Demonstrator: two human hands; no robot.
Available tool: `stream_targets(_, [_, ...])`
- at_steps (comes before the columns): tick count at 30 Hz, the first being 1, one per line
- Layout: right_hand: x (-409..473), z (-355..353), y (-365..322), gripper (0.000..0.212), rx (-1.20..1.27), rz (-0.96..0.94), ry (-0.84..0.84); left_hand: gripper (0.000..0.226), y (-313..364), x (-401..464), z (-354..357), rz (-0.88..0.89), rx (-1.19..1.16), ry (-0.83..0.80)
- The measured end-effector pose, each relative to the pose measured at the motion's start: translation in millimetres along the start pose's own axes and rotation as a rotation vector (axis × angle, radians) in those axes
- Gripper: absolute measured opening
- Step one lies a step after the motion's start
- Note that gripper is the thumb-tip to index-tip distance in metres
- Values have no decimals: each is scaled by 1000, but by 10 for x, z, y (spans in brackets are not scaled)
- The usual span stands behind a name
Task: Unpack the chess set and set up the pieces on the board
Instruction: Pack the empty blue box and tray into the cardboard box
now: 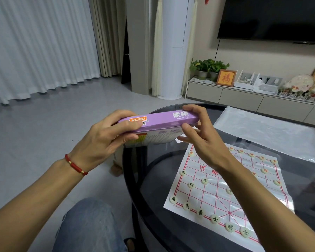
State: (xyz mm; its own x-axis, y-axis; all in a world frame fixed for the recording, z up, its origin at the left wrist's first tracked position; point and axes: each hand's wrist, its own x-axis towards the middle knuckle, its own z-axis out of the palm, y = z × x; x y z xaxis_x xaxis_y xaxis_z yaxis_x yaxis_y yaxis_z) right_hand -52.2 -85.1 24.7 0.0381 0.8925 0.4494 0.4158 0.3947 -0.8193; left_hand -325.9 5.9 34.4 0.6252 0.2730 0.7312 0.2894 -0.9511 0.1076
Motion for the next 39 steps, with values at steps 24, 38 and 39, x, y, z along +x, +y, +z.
stream_targets(24, [112, 111, 5, 37, -157, 1, 270, 27, -16, 51, 133, 75, 212, 168])
stream_targets(38, [142, 405, -154, 36, 277, 205, 444, 24, 94, 31, 183, 31, 208, 207])
stream_targets(39, [142, 391, -159, 35, 289, 209, 444, 23, 96, 30, 180, 39, 204, 212])
